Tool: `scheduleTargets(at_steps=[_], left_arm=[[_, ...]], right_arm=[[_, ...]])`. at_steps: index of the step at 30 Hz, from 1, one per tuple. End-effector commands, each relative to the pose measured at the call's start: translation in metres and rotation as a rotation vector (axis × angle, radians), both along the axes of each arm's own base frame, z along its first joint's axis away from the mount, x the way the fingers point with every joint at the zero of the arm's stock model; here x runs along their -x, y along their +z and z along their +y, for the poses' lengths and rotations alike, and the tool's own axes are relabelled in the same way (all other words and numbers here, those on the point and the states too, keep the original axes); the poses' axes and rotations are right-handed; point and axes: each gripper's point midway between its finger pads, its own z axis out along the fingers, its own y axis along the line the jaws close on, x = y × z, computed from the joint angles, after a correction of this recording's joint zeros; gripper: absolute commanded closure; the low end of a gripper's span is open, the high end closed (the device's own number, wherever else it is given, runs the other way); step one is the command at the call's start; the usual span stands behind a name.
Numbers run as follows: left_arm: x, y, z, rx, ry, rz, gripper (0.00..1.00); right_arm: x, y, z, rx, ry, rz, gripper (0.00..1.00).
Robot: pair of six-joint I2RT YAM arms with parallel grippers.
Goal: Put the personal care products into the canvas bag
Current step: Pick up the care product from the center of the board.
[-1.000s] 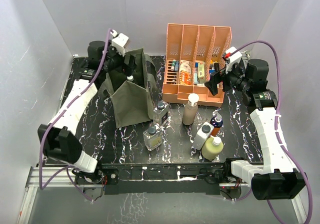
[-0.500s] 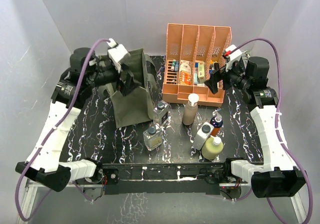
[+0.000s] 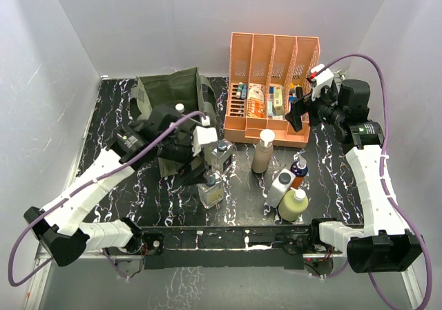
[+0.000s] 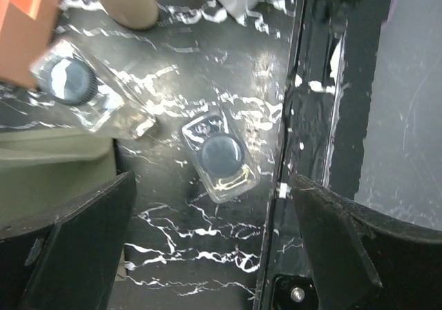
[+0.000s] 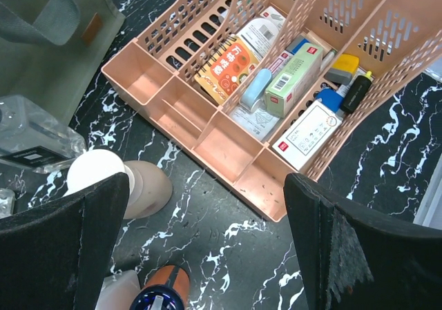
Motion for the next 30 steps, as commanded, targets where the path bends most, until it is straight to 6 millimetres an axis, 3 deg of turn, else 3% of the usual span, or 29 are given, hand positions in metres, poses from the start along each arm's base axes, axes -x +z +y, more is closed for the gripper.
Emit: scheduleTargets(at_steps=[1, 6, 18, 23, 30], left_arm=[[0.018, -0.048, 0.007, -0.126, -0.052, 0.043, 0.06], [0.02, -0.084, -0.004, -0.168, -0.026, 0.065, 0.03], [0.011, -0.117, -0.017, -0.184, 0.03, 0.1, 0.03], [0.013, -0.122, -0.017, -0.211, -0.043, 0.078, 0.2], [0.01, -0.109, -0.009, -0.251, -0.097, 0.014, 0.42]], right_arm=[[-0.002, 0.011, -0.008, 0.02, -0.034, -0.044, 0.01], [-0.001, 0.008, -0.009, 0.023, -0.04, -0.036, 0.01], [0.001, 0.003, -0.009, 0.022, -0.043, -0.035, 0.01], [0.001, 0.004, -0.006, 0.013, -0.028, -0.036, 0.01], [0.002, 0.004, -0.003, -0.008, -0.015, -0.026, 0.01]])
